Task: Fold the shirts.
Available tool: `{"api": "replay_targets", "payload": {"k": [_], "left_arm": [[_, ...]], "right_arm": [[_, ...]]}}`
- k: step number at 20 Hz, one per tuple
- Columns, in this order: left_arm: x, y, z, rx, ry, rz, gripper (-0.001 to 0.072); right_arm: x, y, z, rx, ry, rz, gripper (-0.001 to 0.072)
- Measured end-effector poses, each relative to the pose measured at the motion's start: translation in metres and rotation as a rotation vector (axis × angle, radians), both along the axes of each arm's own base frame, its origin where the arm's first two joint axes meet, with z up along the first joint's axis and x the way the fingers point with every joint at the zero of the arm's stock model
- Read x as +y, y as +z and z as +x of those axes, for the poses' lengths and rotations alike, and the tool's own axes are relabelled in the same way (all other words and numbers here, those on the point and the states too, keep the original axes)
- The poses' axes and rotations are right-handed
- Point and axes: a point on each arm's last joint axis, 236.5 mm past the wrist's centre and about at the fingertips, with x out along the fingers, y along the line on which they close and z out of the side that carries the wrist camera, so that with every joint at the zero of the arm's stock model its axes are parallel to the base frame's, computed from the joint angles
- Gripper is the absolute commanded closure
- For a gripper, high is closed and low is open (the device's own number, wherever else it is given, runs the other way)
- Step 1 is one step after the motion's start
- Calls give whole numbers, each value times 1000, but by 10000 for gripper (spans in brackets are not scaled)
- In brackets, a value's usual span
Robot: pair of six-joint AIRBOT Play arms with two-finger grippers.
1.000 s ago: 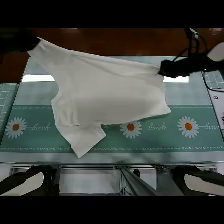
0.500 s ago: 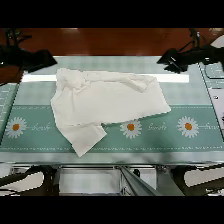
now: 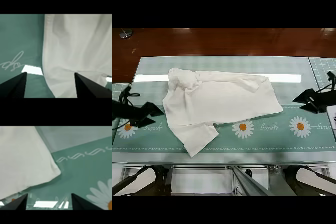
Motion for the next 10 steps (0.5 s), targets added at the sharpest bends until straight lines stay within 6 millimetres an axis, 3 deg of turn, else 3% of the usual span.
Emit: {"api": "replay_targets", "payload": {"k": [3, 9, 10], "left_arm": [[-20, -19, -15, -6, 57, -84, 7], [-60, -40, -12, -65, 71, -149, 9], [-68, -42, -11, -68, 61, -154, 92]], "right_arm": [[19, -10, -11, -46, -34, 82, 88], [32, -16, -19, -68, -51, 134, 88], [32, -17, -19, -67, -53, 135, 88]]}}
